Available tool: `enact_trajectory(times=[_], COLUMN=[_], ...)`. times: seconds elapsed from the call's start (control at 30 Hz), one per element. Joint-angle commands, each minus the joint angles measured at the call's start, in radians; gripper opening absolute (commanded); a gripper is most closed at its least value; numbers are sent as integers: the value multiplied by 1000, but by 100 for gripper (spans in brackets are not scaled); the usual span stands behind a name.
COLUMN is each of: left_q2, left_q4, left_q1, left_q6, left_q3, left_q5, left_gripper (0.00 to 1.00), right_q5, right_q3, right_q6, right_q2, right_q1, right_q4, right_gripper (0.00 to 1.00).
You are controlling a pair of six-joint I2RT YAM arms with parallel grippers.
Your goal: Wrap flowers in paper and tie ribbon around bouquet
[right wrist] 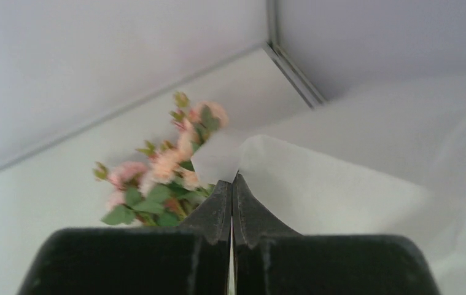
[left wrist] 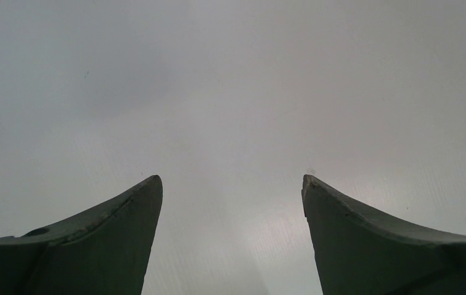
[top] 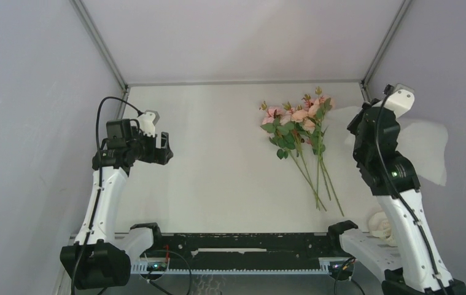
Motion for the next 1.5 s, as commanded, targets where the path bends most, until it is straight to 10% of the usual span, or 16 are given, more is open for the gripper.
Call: enact_trajectory(times=[0.0, 0.37, 0.57, 1.0, 1.23, 1.47], left_q2=[-22, -12, 11, 145, 281, 311], left_q4=[0, 3, 12, 44, 172, 205], left_q1=[-7, -8, -5, 6, 5, 11], left_q6=[1, 2, -7, 35, 99, 189], left_q3=[87, 118, 131, 104, 39, -39], left_q5=[19, 10, -55, -215, -421, -572], left_gripper=[88, 88, 89, 90, 90, 89], right_q5=[194, 37, -228, -215, -513, -732], right_q3=[119, 147, 146, 125, 189, 190], right_q6=[-59, -287, -218, 163, 105, -78], right_q2=[-102, -97, 208, 876, 969, 833], right_q1=[172, 542, 676, 855, 858, 741], right_q4=[188, 527, 452, 531, 463, 264], right_gripper=[0, 0, 0, 2, 72, 80])
